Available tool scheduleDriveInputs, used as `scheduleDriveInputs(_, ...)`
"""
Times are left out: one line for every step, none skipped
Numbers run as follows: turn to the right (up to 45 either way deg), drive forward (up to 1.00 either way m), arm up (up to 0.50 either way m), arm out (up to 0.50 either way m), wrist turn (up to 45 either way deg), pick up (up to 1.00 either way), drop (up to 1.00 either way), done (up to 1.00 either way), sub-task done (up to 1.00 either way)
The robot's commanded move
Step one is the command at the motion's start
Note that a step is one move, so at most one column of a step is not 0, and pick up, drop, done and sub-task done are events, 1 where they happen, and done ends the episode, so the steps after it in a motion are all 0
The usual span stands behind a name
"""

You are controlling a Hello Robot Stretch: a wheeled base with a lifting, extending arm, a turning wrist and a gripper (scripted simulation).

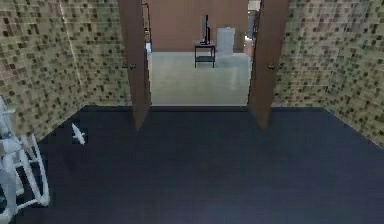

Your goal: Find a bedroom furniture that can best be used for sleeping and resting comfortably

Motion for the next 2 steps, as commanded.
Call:
scheduleDriveInputs(0.0, 1.0, 0.0, 0.0, 0.0, 0.0, 0.0, 0.0, 0.0)
scheduleDriveInputs(0.0, 1.0, 0.0, 0.0, 0.0, 0.0, 0.0, 0.0, 0.0)
